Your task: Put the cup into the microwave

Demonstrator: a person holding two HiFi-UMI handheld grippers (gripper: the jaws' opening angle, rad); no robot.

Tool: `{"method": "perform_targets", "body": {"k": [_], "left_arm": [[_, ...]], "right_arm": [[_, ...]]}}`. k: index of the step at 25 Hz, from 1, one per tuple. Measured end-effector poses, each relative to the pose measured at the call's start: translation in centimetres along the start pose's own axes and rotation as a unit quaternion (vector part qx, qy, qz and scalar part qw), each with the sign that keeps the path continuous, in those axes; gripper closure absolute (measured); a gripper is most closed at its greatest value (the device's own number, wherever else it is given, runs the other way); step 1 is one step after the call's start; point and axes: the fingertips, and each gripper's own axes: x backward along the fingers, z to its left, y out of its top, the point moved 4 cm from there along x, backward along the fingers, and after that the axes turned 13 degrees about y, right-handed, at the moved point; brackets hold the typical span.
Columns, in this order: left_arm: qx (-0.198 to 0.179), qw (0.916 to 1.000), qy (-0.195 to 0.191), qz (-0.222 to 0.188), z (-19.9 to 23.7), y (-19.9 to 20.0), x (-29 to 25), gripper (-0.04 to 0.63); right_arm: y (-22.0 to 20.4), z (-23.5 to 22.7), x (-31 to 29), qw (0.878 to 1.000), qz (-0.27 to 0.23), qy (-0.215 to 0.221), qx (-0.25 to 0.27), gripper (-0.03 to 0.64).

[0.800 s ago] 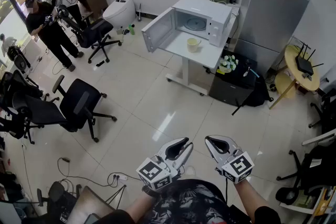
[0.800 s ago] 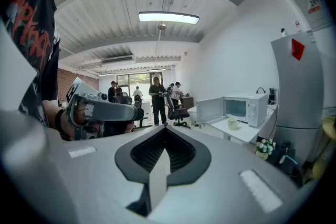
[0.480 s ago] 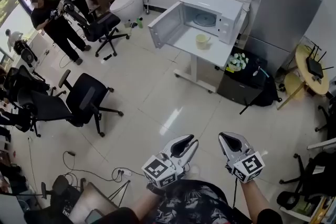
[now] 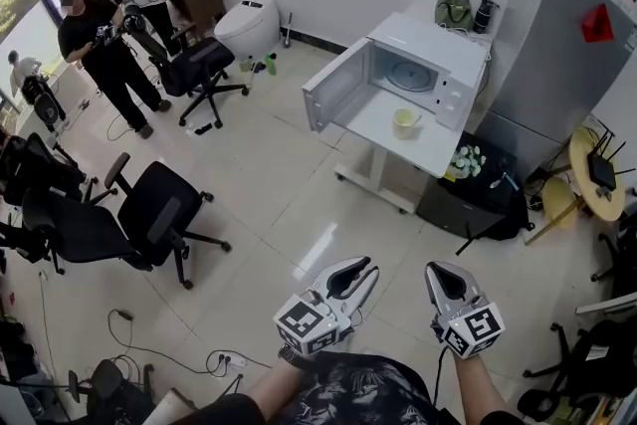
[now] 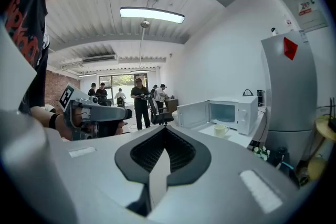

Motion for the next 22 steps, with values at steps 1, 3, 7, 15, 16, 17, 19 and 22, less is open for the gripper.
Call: {"method": "perform_targets", "body": {"k": [1,3,7,15,16,17,19,22], "left_arm": [[-0.003,1.0000,-0.001,-0.003,1.3,0.9,-0.2,0.508],[-0.011,0.9999,-0.005,-0.010,3.3,2.2,-0.6,0.509],[-0.030,0.9994,-0.016,-0.008,6.2,3.7,-1.5,0.508],[-0.016,0.9991,-0.039,0.002,10.6,3.7,-5.0,0.508],[-0.014,0.9991,-0.040,0.003,11.2,3.7,-5.9,0.508],[-0.013,0.9991,-0.041,0.003,11.9,3.7,-6.8,0.509],[-0.013,0.9993,-0.036,0.004,13.6,3.8,-8.9,0.508],[-0.018,0.9995,-0.026,0.006,16.5,4.3,-12.9,0.508]], "right_arm": [[0.8,-0.1,-1.4,1.000,-0.003,0.000,0.002,0.617],[2.1,-0.6,-3.7,1.000,-0.011,-0.001,0.002,0.616],[3.7,-1.5,-7.2,1.000,-0.013,-0.015,0.009,0.615],[4.4,-4.5,-11.3,0.997,-0.012,-0.069,0.020,0.617],[4.3,-5.3,-11.8,0.997,-0.010,-0.069,0.022,0.617],[4.1,-6.3,-12.5,0.997,-0.007,-0.070,0.024,0.617],[3.8,-8.6,-13.8,0.997,-0.001,-0.072,0.022,0.617],[3.9,-12.8,-16.3,0.997,-0.005,-0.074,0.019,0.617]]}}
